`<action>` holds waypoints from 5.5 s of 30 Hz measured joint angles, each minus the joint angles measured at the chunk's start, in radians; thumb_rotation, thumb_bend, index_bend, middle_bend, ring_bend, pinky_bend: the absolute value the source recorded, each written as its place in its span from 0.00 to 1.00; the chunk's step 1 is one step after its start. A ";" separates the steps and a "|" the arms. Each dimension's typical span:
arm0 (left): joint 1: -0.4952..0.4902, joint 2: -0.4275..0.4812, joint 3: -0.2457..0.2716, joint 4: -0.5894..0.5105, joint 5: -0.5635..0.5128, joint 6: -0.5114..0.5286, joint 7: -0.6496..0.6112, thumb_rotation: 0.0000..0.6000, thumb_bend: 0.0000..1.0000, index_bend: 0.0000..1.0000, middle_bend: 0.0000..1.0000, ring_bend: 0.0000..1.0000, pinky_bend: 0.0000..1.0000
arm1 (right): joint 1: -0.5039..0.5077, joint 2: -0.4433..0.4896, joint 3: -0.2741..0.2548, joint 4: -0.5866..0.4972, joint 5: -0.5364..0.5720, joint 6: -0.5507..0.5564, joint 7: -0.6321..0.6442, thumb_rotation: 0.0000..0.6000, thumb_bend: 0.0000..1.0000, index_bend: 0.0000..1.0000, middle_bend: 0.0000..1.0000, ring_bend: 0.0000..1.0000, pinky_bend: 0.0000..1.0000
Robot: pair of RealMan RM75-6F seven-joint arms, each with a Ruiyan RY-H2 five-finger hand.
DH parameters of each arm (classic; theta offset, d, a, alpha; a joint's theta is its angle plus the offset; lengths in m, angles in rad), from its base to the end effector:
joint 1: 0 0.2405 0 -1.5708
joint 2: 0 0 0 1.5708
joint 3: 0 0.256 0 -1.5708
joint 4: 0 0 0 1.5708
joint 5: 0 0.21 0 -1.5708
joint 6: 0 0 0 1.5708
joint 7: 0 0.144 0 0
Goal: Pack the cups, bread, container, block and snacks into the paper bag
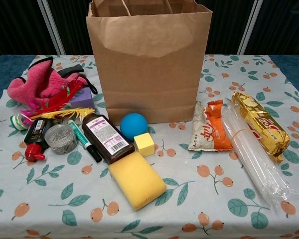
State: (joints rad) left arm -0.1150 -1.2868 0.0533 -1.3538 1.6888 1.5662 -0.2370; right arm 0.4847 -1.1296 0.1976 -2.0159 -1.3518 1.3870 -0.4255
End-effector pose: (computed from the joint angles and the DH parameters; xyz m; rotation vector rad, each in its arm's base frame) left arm -0.3168 0.1691 0.1123 -1.5417 -0.9586 -1.1162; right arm -0.1354 -0.2747 0.1419 1.5683 -0.6875 1.1783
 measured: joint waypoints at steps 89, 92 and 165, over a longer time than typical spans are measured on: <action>-0.013 0.009 -0.001 0.018 -0.001 -0.003 -0.032 1.00 0.19 0.14 0.17 0.13 0.24 | 0.034 -0.231 0.117 -0.047 0.142 0.015 0.027 1.00 0.27 0.70 0.65 0.53 0.49; -0.015 0.008 -0.001 0.017 0.002 -0.003 -0.030 1.00 0.19 0.14 0.17 0.13 0.24 | 0.047 -0.197 0.181 -0.093 0.149 0.027 0.005 1.00 0.27 0.70 0.65 0.53 0.49; -0.035 0.001 -0.018 -0.012 -0.011 -0.025 0.035 1.00 0.19 0.14 0.17 0.13 0.24 | 0.222 -0.156 -0.133 0.608 -0.088 -0.579 0.031 1.00 0.00 0.00 0.10 0.00 0.00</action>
State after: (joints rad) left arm -0.1500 -1.2859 0.0356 -1.3660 1.6777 1.5407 -0.2019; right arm 0.7068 -1.2859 0.0648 -1.4077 -1.4399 0.8080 -0.3943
